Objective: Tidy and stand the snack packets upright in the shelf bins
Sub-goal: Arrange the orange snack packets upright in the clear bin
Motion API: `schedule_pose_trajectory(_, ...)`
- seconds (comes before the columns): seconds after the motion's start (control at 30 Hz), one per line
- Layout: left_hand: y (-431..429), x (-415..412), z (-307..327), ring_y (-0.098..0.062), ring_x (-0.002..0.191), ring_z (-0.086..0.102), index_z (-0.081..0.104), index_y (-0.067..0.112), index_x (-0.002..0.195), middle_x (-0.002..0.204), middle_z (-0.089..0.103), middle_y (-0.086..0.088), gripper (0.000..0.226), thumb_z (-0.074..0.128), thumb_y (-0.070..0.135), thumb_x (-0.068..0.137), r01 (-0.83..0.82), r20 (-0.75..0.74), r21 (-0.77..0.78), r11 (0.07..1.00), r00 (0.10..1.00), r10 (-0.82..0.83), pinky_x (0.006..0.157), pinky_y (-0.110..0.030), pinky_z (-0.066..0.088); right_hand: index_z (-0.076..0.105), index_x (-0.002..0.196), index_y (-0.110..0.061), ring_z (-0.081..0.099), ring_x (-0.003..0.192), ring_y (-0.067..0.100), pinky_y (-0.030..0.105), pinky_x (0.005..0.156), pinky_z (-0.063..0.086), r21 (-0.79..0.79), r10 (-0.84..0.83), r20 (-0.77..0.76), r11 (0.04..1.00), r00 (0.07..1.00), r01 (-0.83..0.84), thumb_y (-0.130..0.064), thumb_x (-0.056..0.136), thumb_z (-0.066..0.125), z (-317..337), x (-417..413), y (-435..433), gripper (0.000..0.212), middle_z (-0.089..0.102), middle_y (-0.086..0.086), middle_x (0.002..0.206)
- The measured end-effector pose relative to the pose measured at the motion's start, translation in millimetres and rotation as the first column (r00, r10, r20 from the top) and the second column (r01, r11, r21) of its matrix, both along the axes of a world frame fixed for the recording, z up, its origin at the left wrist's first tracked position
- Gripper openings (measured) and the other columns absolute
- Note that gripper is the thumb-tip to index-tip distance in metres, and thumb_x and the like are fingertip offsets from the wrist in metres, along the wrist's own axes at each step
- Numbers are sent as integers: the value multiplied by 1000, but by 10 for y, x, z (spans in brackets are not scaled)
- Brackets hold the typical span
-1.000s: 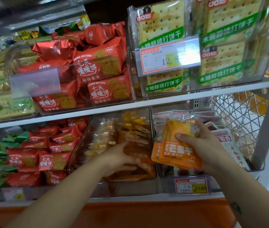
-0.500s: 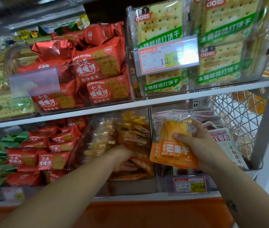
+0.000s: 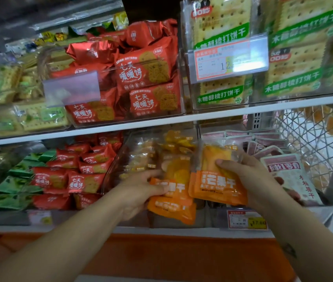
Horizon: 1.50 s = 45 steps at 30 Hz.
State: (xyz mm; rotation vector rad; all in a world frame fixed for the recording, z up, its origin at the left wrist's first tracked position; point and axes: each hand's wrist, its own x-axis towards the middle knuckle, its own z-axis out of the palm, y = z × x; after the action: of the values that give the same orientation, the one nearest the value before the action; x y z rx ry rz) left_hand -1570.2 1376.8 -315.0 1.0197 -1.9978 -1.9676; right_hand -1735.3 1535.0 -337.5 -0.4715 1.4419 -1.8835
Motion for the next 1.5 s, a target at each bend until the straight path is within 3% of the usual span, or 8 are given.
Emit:
schedule_pose_trajectory(0.43, 257, -93, -199, -5, 56, 63, 46, 36, 128, 66, 68, 5, 43, 36, 6, 99, 26, -421, 85, 996, 907, 12, 56, -31, 52, 52, 120, -25, 71, 81, 23, 37, 60, 58, -129, 44, -121, 990, 992, -59, -11, 85, 63, 20, 145, -213, 40, 70, 5, 100)
schedule_pose_trajectory(0.63, 168, -215, -170, -1, 98, 64, 40, 39, 129, 111, 65, 15, 62, 59, 59, 74, 80, -271, -279, 957, 950, -158, 84, -27, 53, 49, 122, -26, 69, 93, 21, 43, 77, 58, -118, 6, -268, 992, 963, -40, -14, 84, 63, 2, 187, -351, 42, 68, 3, 108)
schedule_pose_trajectory(0.77, 24, -140, -183, 3, 95, 64, 34, 40, 130, 111, 62, 17, 79, 72, 50, 62, 76, -271, -350, 934, 946, -179, 76, -20, 54, 42, 121, -42, 67, 93, 3, 30, 77, 57, -104, 28, -290, 993, 957, -60, -22, 89, 59, -59, 307, -445, 42, 66, -22, 104)
schedule_pose_trajectory(0.9, -167, 41, -129, -6, 98, 66, 37, 35, 133, 116, 64, 10, 76, 78, 29, 69, 92, -336, -340, 936, 918, -212, 79, -26, 56, 29, 139, -39, 64, 106, 15, 42, 87, 54, -67, 111, -334, 988, 936, -142, -29, 72, 78, 18, 301, -441, 84, 60, -6, 124)
schedule_pose_trajectory(1.03, -321, 254, -32, 5, 97, 62, 37, 52, 122, 114, 55, 28, 67, 77, 23, 76, 122, -236, -532, 838, 929, -285, 82, -26, 55, 34, 135, -40, 59, 106, -1, 19, 76, 52, 142, 253, -613, 967, 748, -210, -23, 58, 78, 299, 268, -400, 90, 56, -18, 116)
schedule_pose_trajectory(1.2, -351, 496, 40, 12, 87, 59, 26, 60, 118, 103, 54, 30, 68, 72, 28, 81, 219, -66, -720, 659, 923, -379, 65, -10, 48, 11, 132, -58, 54, 112, 10, 27, 89, 50, 502, 523, -787, 851, 328, -153, -28, 69, 82, 606, 498, -449, 99, 43, -25, 127)
schedule_pose_trajectory(1.37, -401, 601, -21, 8, 74, 58, 27, 55, 131, 94, 54, 25, 68, 68, 29, 83, 238, 24, -803, 546, 929, -370, 58, -13, 46, -23, 133, -60, 61, 100, 32, 49, 81, 50, 502, 502, -854, 864, 135, -39, -31, 74, 78, 570, 717, -493, 120, 50, 20, 132)
schedule_pose_trajectory(1.5, -447, 631, -25, 8, 77, 57, 28, 55, 134, 97, 52, 30, 70, 68, 26, 84, 220, -2, -805, 551, 928, -373, 64, -13, 47, -23, 132, -60, 55, 110, 26, 40, 87, 47, 429, 430, -903, 903, 26, -22, -35, 76, 75, 457, 706, -509, 116, 53, 16, 129)
